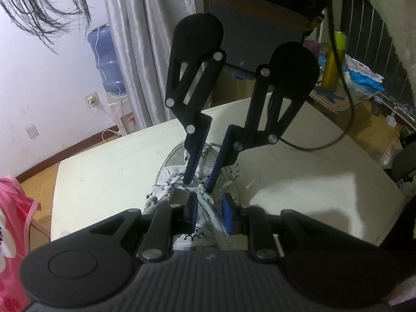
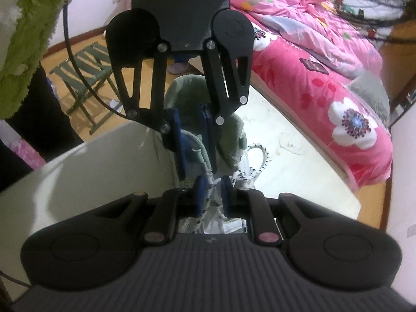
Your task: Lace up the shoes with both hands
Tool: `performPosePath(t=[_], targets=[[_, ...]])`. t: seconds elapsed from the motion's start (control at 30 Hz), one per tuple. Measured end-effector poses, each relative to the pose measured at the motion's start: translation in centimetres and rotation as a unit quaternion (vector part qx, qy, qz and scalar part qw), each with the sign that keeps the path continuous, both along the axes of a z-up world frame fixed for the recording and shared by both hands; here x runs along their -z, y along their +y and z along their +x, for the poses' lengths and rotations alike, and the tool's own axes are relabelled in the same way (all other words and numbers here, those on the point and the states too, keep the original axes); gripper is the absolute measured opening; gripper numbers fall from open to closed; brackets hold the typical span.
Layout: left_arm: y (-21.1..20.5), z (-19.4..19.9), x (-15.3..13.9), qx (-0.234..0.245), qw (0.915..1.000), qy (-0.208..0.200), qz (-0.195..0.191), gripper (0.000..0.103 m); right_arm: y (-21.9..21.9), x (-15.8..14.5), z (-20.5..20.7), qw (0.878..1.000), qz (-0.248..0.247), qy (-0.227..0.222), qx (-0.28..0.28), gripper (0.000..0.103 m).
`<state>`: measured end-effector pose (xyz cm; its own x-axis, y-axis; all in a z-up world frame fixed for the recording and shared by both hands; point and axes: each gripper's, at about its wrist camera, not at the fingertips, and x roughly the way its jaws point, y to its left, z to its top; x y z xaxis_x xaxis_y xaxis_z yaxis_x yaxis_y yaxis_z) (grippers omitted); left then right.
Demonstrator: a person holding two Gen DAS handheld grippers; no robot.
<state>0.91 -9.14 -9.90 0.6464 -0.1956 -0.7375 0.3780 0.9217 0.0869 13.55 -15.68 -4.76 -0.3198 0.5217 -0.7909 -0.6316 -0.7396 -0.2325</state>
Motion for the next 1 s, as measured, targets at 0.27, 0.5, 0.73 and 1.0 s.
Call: performPosePath(t=[0.27, 0.5, 0.73, 1.0], targets=[[-0.4, 0.3, 0.1, -0.002, 1.0, 0.004, 0.009, 0.021, -0.4, -0.5, 0.1, 0.999, 0.007, -0.006, -0.035, 0.013], [-0.7, 0.7, 0.1, -0.007, 0.9998, 0.008, 0.014, 0.021, 0.1, -0.2, 0.3, 0.998, 0.005, -0.001, -0.057, 0.013], [-0.3, 1.2, 0.3, -0.02, 0.9997, 0.017, 0.0, 0.021, -0.1, -0.1, 0.5, 0.998, 0.014, 0.004, -0.065, 0.006], [0.3, 2.1, 0.6, -0.041, 0.9983, 0.036, -0.019, 0.023, -1.2, 0.1, 0.3, 0.998, 0.03, 0.002, -0.052, 0.003]])
